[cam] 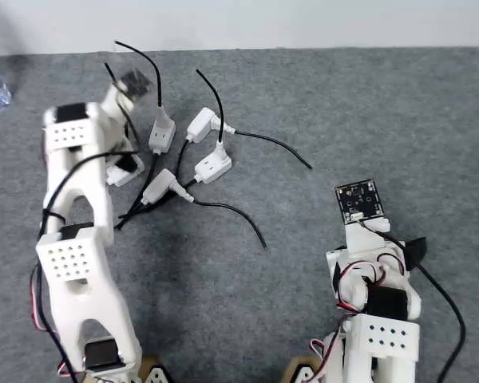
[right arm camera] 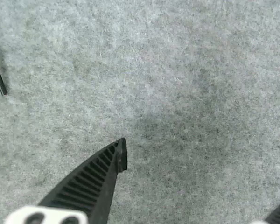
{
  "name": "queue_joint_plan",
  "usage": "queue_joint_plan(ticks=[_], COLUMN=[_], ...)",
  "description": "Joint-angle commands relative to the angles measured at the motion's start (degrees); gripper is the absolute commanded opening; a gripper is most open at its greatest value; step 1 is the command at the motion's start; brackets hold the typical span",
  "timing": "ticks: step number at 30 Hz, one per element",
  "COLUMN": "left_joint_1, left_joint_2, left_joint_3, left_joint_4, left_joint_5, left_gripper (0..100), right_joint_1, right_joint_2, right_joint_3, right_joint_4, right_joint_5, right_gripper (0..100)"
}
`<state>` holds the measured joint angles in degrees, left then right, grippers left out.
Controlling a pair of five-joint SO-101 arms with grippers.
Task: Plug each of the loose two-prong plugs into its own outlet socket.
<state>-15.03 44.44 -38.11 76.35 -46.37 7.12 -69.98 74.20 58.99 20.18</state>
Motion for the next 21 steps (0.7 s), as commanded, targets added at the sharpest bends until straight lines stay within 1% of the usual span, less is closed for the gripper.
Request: queue_joint_plan(ticks=[1,4,5,7,9,15,17,21], left_joint_1=[-1.49,-1.49,-1.49,-2.73,-3.78,-4.66,-3.96,-2.37], left_joint_2=[-1.23,-1.23,-1.32,-2.73,-5.10,-17.41,-23.65,-37.10], left_joint_3=[-14.99,-22.11,-22.99,-23.08,-21.76,-11.21,-5.93,8.48], left_joint_4=[12.40,24.26,24.62,24.44,24.44,24.44,24.44,23.56], left_joint_5=[0.79,1.76,4.75,14.15,20.22,31.21,35.52,40.53], left_gripper=[29,29,29,29,29,29,29,29], right_joint_1=[-0.75,-0.84,-1.19,-2.86,-4.79,-5.85,-5.85,-5.85], right_joint_2=[-0.48,-0.40,-0.13,-0.13,-0.13,-0.13,-0.13,-0.04], right_joint_3=[-0.44,-1.14,-1.85,-4.13,-6.68,-10.55,-11.34,-12.13], right_joint_4=[-0.75,-0.66,-0.48,2.68,5.14,5.85,5.85,6.37], right_joint_5=[0.62,0.62,0.44,0.18,0.00,-2.37,-2.37,-3.78], right_gripper=[49.3,49.3,49.3,49.3,49.3,49.3,49.3,49.3])
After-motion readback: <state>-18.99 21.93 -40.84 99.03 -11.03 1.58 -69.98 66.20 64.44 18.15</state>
